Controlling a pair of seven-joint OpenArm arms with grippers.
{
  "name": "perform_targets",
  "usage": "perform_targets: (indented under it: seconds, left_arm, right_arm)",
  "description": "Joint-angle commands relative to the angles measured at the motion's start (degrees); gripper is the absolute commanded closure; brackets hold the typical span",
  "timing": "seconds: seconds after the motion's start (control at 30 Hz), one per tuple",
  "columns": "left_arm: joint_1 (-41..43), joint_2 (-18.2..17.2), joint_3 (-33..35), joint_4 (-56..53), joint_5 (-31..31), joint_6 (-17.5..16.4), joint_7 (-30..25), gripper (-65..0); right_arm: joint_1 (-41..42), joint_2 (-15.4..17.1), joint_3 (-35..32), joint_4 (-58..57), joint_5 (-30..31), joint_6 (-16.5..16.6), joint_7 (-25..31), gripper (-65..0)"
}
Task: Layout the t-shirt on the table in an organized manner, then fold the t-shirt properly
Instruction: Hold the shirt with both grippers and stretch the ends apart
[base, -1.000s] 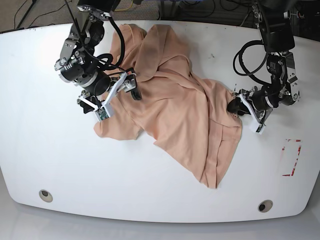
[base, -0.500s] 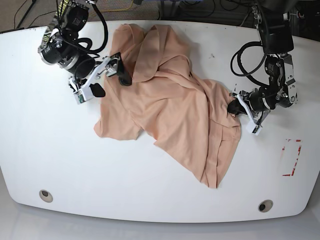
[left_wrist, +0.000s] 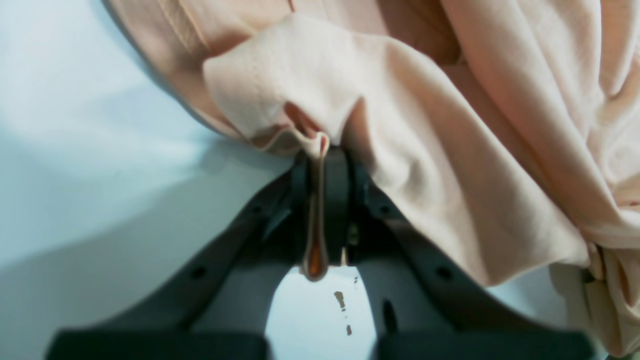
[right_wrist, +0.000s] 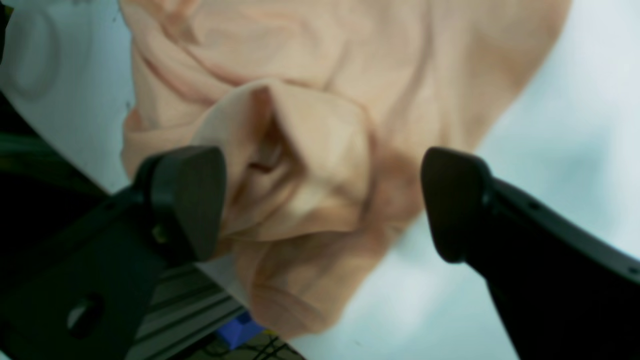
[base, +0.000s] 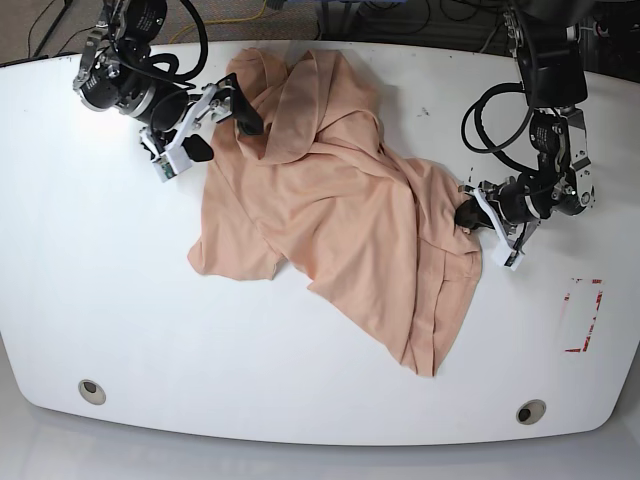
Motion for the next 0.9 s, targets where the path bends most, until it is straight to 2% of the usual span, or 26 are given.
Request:
perform_targets:
  seconds: [0.0, 0.27, 0.37, 0.5, 0.57, 0.6, 0.63, 0.67, 0.73, 0.77, 0.87]
  left_arm:
    - [-0.9, -0.7, -0.1, 0.5, -0.2, -0.1, 0.0, -1.7]
    - [-0.9, -0.7, -0.1, 0.5, -0.2, -0.1, 0.0, -1.7]
    - [-0.9, -0.8, -0.2, 0.5, -0.2, -0.1, 0.0, -1.7]
    - [-0.9, -0.9, -0.2, 0.6, -0.3, -0.1, 0.0, -1.7]
    - [-0.9, -0.9, -0.2, 0.6, -0.3, -0.1, 0.0, -1.7]
    - [-0.9, -0.9, -0.2, 0.6, -0.3, -0.1, 0.0, -1.7]
    - [-0.9, -0.9, -0.2, 0.6, -0.3, -0.1, 0.0, -1.7]
    - [-0.9, -0.9, -0.2, 0.6, -0.3, -0.1, 0.0, -1.7]
    - [-0.9, -0.9, -0.3, 0.6, -0.3, -0.1, 0.0, -1.7]
    - [-0.9, -0.9, -0.3, 0.6, -0.3, -0.1, -0.1, -1.7]
    - [-0.9, -0.9, -1.4, 0.6, -0.3, -0.1, -0.1, -1.5]
  right_arm:
    - [0.5, 0.3, -1.4, 0.2, 1.6, 0.1, 1.2, -59.0]
    - [1.6, -0.1, -3.0, -2.4, 1.5, 0.1, 1.5, -59.0]
    - [2.2, -0.1, -3.0, -2.6, 1.5, 0.1, 1.5, -56.3]
    - [2.7, 0.1, -3.0, -4.7, 1.5, 0.1, 1.5, -42.5]
    - [2.7, 0.3, -3.0, -6.0, 1.5, 0.1, 1.5, -33.1]
    - [2.8, 0.4, -3.0, -6.9, 1.5, 0.1, 1.5, -24.7]
    - [2.8, 0.4, -3.0, -7.2, 1.5, 0.1, 1.5, -21.7]
    - [3.0, 0.4, -3.0, -8.1, 1.5, 0.1, 1.5, -14.0]
    - [3.5, 0.6, -3.0, -9.1, 1.5, 0.1, 1.5, -6.7]
    - [3.7, 1.1, -3.0, -9.8, 1.5, 0.1, 1.5, -4.4]
    - [3.7, 1.6, -3.1, -10.3, 1.5, 0.1, 1.5, -4.1]
